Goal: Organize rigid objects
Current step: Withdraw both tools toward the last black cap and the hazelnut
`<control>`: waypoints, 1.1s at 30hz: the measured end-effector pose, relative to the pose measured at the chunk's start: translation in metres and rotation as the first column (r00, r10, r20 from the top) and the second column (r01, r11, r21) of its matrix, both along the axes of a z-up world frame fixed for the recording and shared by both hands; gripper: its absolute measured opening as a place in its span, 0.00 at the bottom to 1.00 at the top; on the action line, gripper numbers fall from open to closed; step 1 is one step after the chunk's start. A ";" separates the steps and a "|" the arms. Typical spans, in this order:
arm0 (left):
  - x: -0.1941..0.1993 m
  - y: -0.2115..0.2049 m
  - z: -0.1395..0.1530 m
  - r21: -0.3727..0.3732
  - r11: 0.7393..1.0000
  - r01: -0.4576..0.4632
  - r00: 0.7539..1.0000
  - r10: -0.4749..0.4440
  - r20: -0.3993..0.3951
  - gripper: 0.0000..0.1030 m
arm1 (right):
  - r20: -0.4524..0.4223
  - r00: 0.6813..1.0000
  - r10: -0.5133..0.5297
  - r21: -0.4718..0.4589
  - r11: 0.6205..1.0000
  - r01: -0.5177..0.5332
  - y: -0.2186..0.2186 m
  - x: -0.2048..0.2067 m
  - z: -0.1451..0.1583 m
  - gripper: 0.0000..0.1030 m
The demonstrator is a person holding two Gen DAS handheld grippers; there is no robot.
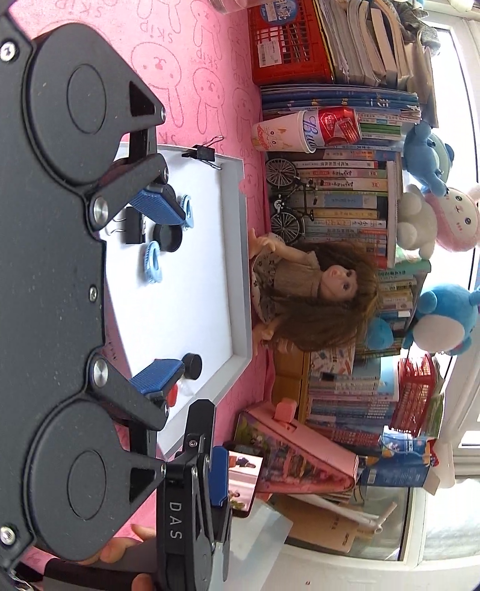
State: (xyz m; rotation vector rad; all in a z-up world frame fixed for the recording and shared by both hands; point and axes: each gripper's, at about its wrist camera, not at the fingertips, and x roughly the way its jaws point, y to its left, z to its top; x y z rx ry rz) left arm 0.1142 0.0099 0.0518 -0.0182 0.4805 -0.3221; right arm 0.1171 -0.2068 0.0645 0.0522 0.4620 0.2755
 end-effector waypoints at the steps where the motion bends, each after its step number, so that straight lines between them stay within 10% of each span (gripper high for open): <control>1: -0.004 -0.001 0.000 0.001 1.000 0.007 1.000 -0.007 0.002 0.76 | 0.003 1.000 0.003 -0.002 1.000 -0.003 -0.001 -0.003 0.000 0.86; 33: -0.104 -0.023 -0.048 0.103 0.968 0.230 0.973 -0.226 -0.052 0.75 | 0.061 0.996 0.070 -0.135 0.989 -0.061 -0.002 -0.103 -0.028 0.92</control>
